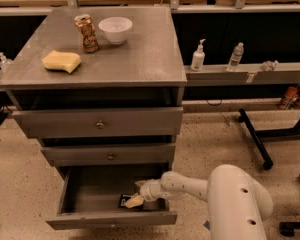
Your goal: Place rxbar blueberry into bottom drawer
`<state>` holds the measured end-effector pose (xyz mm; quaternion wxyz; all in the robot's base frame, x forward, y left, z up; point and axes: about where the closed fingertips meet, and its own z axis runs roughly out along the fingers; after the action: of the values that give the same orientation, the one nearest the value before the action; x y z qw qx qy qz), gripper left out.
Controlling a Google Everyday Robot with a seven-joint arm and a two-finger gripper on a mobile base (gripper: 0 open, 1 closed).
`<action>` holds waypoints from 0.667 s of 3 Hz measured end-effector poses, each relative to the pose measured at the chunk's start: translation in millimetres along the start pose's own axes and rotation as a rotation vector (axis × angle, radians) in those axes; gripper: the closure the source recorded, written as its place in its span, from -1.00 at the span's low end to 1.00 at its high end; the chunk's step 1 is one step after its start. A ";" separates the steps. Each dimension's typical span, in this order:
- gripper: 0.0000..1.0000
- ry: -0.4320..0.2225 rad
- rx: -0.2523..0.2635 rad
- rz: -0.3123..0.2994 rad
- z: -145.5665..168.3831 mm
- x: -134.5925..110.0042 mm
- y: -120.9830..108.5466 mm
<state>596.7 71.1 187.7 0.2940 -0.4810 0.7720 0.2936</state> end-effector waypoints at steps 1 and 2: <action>-1.00 0.000 -0.001 0.000 0.7 0.0 0.8; -1.00 -0.033 0.027 -0.028 -25.6 -4.8 -4.2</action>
Offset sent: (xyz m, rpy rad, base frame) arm 0.0070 -0.0545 0.0572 0.0401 -0.1394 -0.0257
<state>597.8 53.5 207.3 0.3174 -0.4830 0.7639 0.2870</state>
